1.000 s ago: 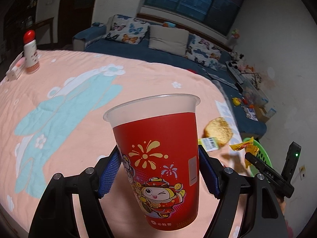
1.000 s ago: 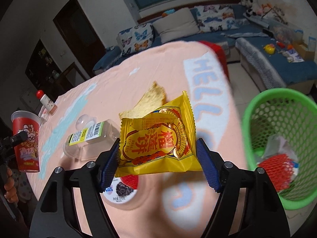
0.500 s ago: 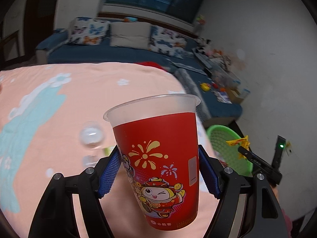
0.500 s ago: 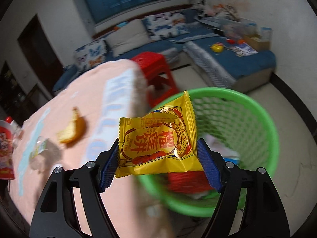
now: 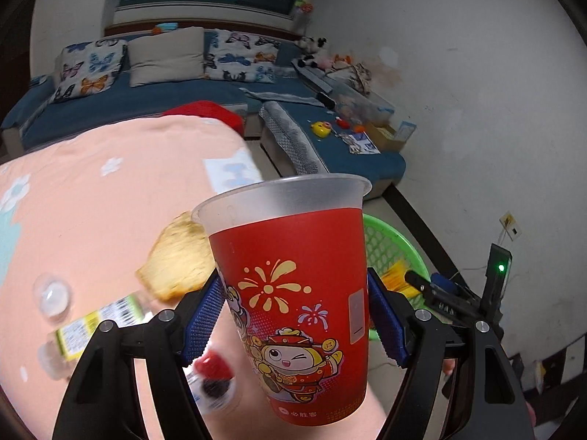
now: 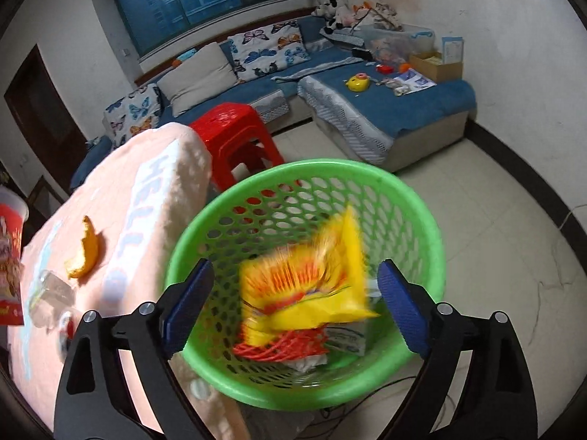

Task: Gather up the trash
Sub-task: 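Lift the yellow snack bag over the green basket and open the right tool, then carry the red paper cup over the green basket and open the left tool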

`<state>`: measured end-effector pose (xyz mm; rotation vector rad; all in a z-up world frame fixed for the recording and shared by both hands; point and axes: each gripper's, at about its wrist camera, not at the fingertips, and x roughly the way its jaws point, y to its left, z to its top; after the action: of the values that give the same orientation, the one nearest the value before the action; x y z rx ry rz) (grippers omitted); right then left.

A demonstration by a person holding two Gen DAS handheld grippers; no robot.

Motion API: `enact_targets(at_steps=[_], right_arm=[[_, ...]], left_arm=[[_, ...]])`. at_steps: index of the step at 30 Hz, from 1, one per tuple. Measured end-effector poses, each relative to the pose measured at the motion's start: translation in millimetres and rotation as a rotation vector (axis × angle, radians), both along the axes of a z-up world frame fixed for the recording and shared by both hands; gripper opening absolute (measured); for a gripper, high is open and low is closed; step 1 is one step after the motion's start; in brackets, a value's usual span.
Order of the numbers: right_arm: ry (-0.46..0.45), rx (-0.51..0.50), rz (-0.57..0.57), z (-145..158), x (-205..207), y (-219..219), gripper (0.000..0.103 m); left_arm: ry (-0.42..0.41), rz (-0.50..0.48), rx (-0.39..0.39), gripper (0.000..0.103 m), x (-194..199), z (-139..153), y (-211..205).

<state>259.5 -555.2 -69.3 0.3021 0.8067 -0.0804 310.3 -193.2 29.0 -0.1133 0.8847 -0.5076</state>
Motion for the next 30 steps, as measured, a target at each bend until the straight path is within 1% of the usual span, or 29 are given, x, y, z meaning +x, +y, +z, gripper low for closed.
enact_targets(at_steps=[2,5,12,17,19,23,26,30], right_arm=[[-0.008,0.002,-0.009,0.7,-4.4,-4.1,0.092],[-0.017,0.013,-0.011,2.8,-12.6,-7.7,0.092],[-0.058,0.032,-0.028,8.4,-49.6,-12.1,0.092],[-0.071,0.047,-0.039,9.2,-71.7,-16.5,0.092],[-0.075,0.037,-0.045,10.1,-77.7,-16.3,0.092],[-0.08,0.035,-0.05,8.6,-86.4,-16.0,0.092],[-0.088,0.042,-0.059,7.6,-93.0,-17.1,0.092],[-0.088,0.05,-0.065,7.7,-97.9,-18.6,0.092]], left_arm=[[0.007,-0.032,-0.004,0.072,7.5,-2.3,-16.1],[0.009,-0.072,0.014,0.072,14.2,-7.6,-37.2],[0.052,-0.163,0.051,0.072,28.5,-27.8,-89.2],[0.065,-0.211,0.113,0.072,38.3,-48.6,-125.3],[0.076,-0.223,0.133,0.072,42.1,-57.0,-137.0],[0.097,-0.241,0.163,0.072,47.2,-70.1,-154.6],[0.106,-0.255,0.17,0.072,48.5,-75.4,-162.3],[0.126,-0.265,0.185,0.076,47.7,-85.2,-168.5]])
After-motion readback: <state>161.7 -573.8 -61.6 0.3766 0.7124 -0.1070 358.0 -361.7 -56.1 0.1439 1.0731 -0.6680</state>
